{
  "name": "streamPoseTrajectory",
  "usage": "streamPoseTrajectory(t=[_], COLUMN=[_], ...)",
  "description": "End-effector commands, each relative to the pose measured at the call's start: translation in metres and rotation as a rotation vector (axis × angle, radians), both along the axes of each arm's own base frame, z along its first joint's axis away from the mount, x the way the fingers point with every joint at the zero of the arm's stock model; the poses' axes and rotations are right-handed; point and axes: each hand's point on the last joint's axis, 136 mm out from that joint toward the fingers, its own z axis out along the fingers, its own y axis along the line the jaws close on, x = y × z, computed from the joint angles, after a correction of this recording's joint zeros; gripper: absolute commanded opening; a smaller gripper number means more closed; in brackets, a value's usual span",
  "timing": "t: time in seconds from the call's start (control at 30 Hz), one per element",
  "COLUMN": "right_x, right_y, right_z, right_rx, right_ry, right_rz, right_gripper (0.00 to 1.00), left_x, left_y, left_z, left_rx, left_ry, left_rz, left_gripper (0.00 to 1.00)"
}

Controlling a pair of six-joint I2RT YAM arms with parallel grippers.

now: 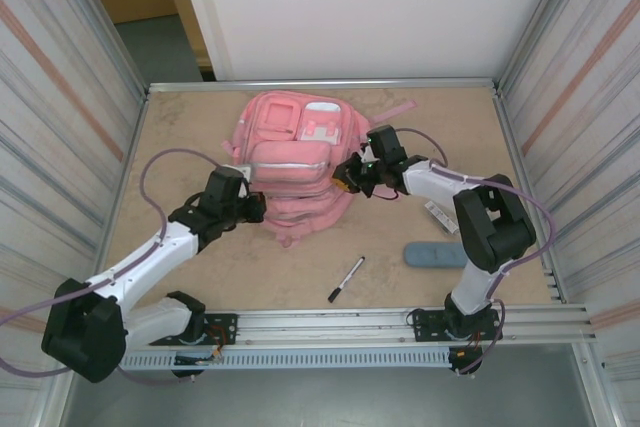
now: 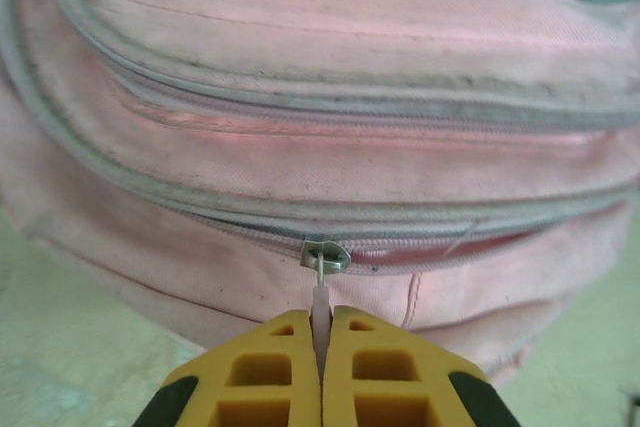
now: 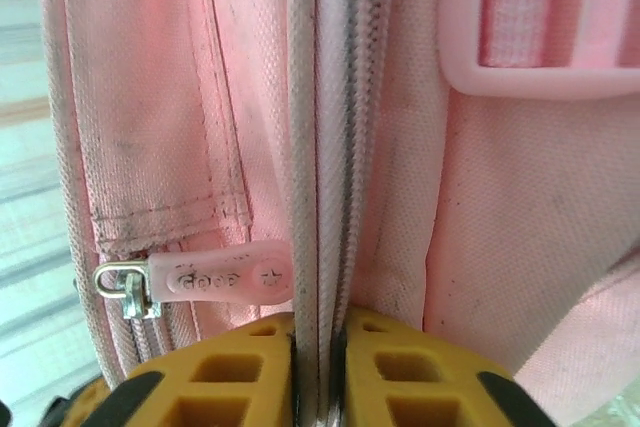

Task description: Pack the student bag

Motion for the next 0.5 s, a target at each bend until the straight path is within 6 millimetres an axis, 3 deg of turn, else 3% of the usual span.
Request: streamPoseTrajectory(t=[0.0, 0.07, 0.23, 0.33, 0.47], right_x=[0.01, 0.007, -0.015, -0.035, -0.069], right_y=[-0.012, -0.018, -0.039, -0.026, 0.013], right_z=[0.019, 0.034, 0.075, 0.099, 0.104], right_rx=[-0.026, -0.085, -0.356, -0.444, -0.481], right_ry=[-0.112, -0.213, -0.459, -0.712, -1.018], right_rz=[0.055, 0.099, 0.182, 0.332, 0.69], right_gripper=[0.27, 0.36, 0.45, 0.47, 0.48], left_x=[-0.004, -0.007, -0.004, -0.001, 0.003], left_y=[-0.032, -0.047, -0.079, -0.089, -0.097], left_z=[0.023, 0.031, 0.065, 0.079, 0.078], left_rx=[-0.051, -0.029, -0.132, -0.17, -0.177], left_ry=[-0.035, -0.052, -0.11, -0.128, -0.122], left_rz=[-0.15, -0.2, -0.285, -0.308, -0.327], left_gripper=[0.0, 0.0, 0.0, 0.0, 0.0])
